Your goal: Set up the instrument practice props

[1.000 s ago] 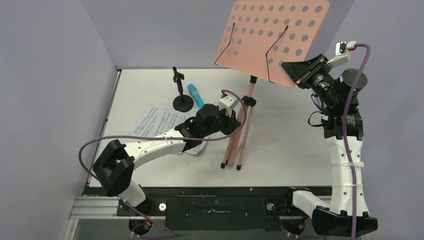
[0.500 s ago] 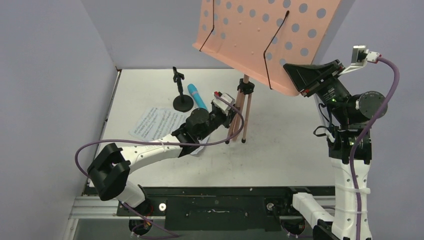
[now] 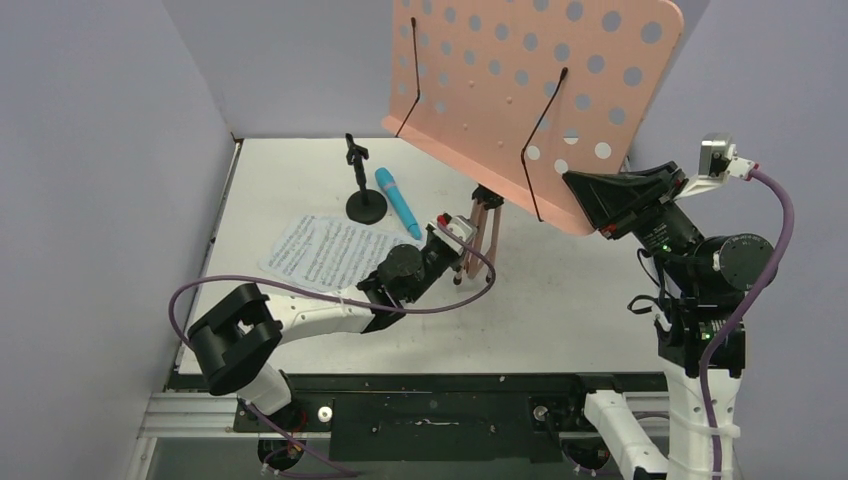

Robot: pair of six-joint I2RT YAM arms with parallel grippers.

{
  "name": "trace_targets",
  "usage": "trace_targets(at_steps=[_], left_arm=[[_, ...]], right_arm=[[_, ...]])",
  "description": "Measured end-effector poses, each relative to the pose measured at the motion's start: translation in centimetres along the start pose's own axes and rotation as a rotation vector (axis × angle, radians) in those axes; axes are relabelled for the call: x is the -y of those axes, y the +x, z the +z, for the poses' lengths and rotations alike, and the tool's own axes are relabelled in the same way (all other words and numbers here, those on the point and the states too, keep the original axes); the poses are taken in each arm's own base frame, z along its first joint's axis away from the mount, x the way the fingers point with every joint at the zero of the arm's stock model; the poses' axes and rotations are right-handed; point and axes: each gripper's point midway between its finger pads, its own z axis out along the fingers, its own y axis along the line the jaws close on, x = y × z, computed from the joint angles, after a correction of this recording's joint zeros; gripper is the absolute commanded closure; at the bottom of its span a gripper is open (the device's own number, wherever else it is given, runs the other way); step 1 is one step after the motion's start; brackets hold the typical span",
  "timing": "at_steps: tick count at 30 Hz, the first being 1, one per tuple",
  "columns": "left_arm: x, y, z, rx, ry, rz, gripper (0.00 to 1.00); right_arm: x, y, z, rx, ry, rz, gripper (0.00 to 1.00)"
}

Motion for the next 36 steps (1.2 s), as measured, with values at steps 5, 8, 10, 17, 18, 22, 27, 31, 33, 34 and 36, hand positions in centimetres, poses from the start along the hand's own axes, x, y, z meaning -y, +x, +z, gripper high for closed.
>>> trace_targets(at_steps=[5,8,10,17,18,22,27,31,33,34,36], left_arm=[[0.1,2.1,-0.1,-0.055,-0.025,0.072,1.00],[-0.7,2.8,0.0,-0.069,-0.064,0.122,1.00],[-0.8,2.8,-0.1,-0.073,-0.077,0.142,1.00],[-0.8,2.8,-0.5,-0.078,-0.102,0.171,1.00],[-0.8,2.8,-0.5,-0.078,-0.102,0.172,1.00],[-0.6,2.8,-0.5,-0.078,-0.099,0.178,1.00],[-0.5,2.8,-0.5,-0.076,-0.096,0.185,1.00],[-0.4,2.8,-0.7,-0.072,-0.097,0.184,1.00],[-0.5,2.9,-0.8,-0.069,-0.097,0.185,1.00],[-0.5,2.9,-0.8,-0.067,-0.097,0.185,1.00],[-0.4,2.9,-0.9,-0.063,-0.097,0.187,1.00]], right_arm=[[-0.2,0.2,-0.5,0.005,0.012,0.018,0.74],[-2.5,-1.7,-1.3,0.077,-0.039,-0.036,0.70],[-4.5,-2.9,-2.2,0.125,-0.077,-0.083,0.67],[-7.9,-5.2,-3.7,0.214,-0.143,-0.175,0.55],[-7.8,-5.2,-3.7,0.212,-0.139,-0.173,0.53],[-7.3,-5.0,-3.6,0.207,-0.122,-0.184,0.42],[-4.8,-3.4,-3.3,0.185,-0.058,-0.179,0.30],[-1.4,-0.9,-3.1,0.145,0.033,-0.133,0.09],[0.2,0.2,-3.2,0.132,0.086,-0.111,0.03],[0.9,0.6,-3.3,0.129,0.108,-0.104,0.01],[1.9,1.3,-3.4,0.123,0.140,-0.093,0.00]])
